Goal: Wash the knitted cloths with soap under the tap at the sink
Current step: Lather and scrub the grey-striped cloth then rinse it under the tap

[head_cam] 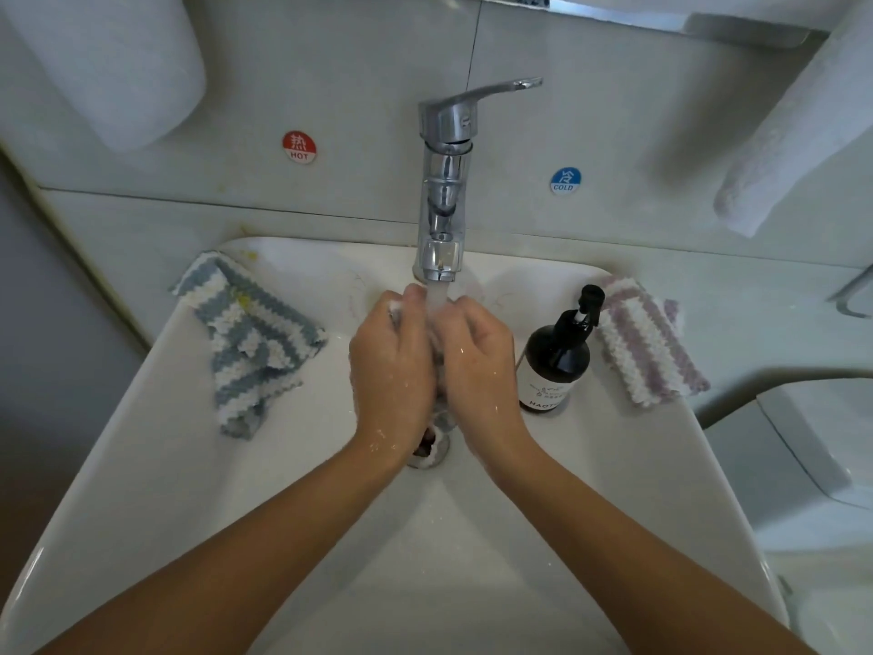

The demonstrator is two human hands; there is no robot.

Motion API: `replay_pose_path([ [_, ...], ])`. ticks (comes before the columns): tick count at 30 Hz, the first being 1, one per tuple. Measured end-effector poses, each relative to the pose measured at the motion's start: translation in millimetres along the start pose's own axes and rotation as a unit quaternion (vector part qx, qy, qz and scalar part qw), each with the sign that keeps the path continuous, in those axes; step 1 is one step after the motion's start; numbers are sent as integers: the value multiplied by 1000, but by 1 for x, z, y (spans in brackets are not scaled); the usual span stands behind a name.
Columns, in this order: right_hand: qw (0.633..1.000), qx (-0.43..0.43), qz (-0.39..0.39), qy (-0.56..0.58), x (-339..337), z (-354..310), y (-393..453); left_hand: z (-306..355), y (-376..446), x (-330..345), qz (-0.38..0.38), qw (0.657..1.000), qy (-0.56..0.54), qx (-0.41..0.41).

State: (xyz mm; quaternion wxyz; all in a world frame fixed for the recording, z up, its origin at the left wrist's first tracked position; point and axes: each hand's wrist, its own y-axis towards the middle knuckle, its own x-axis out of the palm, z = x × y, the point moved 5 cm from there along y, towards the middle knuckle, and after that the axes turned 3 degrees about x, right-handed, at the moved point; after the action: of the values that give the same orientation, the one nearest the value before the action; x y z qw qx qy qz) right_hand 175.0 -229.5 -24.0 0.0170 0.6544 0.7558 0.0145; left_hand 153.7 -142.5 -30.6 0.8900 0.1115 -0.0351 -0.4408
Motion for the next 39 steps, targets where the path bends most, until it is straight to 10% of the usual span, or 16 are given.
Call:
replay_pose_path([
  [29, 990, 113, -82, -5, -3, 24, 4, 4, -5, 0, -45, 994, -81, -50],
  [39, 995, 94, 43, -11, -15, 22, 7, 0, -9, 7, -113, 988, -64, -81],
])
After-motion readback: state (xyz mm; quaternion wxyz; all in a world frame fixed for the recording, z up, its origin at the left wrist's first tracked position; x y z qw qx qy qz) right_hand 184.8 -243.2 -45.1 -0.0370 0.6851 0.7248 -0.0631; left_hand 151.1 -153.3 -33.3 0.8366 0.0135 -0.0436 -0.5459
